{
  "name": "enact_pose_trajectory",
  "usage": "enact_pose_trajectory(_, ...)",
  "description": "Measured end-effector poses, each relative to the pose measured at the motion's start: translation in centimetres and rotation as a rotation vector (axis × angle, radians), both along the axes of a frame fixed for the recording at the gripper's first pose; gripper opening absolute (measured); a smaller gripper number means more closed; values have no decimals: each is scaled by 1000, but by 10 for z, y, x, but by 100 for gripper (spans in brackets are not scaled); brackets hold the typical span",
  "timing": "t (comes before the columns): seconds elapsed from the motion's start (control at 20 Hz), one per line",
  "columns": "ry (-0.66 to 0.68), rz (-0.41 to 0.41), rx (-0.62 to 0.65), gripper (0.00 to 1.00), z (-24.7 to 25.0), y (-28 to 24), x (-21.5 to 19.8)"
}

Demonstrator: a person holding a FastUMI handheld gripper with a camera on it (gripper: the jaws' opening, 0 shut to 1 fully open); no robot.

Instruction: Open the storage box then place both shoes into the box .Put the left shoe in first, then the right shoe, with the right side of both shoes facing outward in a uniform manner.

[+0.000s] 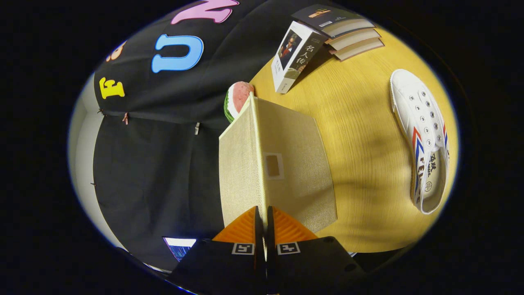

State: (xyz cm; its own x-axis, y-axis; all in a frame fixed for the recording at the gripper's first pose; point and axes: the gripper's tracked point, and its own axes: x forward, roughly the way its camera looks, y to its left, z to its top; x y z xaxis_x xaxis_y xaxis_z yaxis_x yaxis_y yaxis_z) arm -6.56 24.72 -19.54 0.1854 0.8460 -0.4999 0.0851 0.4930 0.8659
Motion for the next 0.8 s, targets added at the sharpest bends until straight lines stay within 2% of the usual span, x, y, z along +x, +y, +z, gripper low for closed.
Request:
enact_pose_trajectory(0.15,-12,-18,36,5,26,7,7)
enact_pose_trajectory(0.35,-69,28,70,5,71,30,8)
enact_pose_trajectory(0.6,-244,162,111,5,133,99,-2)
enact_pose_trajectory(0.8,-301,247,163,5,171,176,-22)
